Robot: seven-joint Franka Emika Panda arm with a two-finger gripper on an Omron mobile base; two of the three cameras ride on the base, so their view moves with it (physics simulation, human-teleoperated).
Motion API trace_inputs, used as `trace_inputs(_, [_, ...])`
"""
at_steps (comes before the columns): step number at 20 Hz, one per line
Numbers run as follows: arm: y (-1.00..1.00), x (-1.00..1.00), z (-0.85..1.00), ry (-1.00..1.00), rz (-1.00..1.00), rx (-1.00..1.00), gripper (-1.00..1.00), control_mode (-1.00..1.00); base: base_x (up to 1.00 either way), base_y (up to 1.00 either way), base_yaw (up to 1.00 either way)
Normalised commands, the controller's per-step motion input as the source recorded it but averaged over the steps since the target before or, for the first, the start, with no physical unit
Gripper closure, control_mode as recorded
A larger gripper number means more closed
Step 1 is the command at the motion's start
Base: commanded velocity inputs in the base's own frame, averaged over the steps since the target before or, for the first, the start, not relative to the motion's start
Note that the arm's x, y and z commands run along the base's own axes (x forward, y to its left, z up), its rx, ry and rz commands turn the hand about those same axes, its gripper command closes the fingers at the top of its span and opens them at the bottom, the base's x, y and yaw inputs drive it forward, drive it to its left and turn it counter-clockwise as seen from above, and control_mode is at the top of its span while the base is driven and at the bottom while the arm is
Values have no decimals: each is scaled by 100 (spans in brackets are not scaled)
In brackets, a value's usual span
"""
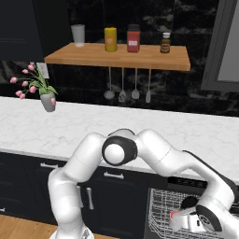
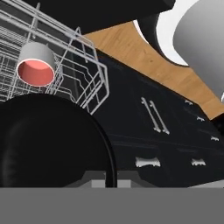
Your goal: Pick up the cup and bowl from the counter, place them in the dishwasher, and close the dishwasher door.
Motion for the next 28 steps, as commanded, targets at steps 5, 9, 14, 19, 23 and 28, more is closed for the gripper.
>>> trace_inputs(5, [0,0,-32,-5,-4,0,100,-100,0,0,0])
trace_inputs(9, [-1,6,-33,0,-5,0,100,-100,0,0,0])
trace_inputs(14, [-13,17,-25,0,-5,2,100,-100,0,0,0])
trace_inputs(19, [-17,32,-20,0,-5,4,100,-100,0,0,0])
trace_inputs(23, [-18,26,-26,0,-5,4,100,-100,0,0,0])
trace_inputs(28, [-11,13,-37,0,-5,3,100,-100,0,0,0])
